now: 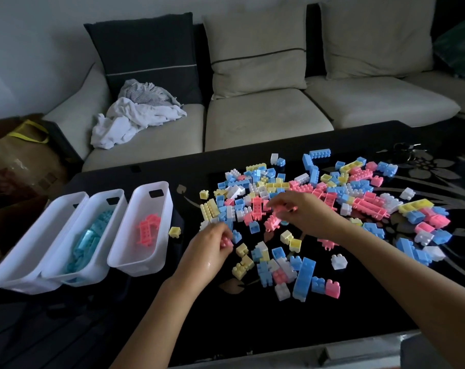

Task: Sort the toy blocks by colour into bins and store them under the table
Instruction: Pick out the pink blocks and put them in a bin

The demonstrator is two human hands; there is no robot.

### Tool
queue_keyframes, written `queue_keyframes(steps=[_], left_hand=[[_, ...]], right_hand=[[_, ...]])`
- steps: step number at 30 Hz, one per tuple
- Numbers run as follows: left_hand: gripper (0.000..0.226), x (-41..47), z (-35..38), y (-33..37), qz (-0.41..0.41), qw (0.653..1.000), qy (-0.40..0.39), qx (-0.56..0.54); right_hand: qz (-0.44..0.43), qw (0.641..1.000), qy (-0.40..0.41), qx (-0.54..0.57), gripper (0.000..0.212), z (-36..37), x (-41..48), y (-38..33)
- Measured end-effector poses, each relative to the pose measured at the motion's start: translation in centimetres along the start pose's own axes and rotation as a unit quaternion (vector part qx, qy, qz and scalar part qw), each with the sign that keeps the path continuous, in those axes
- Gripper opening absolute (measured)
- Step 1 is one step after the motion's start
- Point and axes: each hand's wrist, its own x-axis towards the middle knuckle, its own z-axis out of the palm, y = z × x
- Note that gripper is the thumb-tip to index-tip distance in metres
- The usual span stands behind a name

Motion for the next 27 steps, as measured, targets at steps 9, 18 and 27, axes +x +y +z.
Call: queue_keyframes(steps=[9,18,27], left_hand=[[0.027,5.9,-0.5,2.4,-0.237,0.904,-0.009,-0.357],[0.018,7.2,1.0,3.1,-0.044,0.997,-0.071,-0.002],[0.012,6.4,1.3,1.9,-0.013,0.993,-0.101,0.054]], right_hand=[[0.064,0.998,-0.005,0.022,0.019,0.2,-0.1,1.1],[-0.031,0.99,-0.046,-0.129,0.029,0.3,-0.1,2.5],[-0.054,0.982,-0.069,-0.169,0.028,-0.3,-0.2,2.5]])
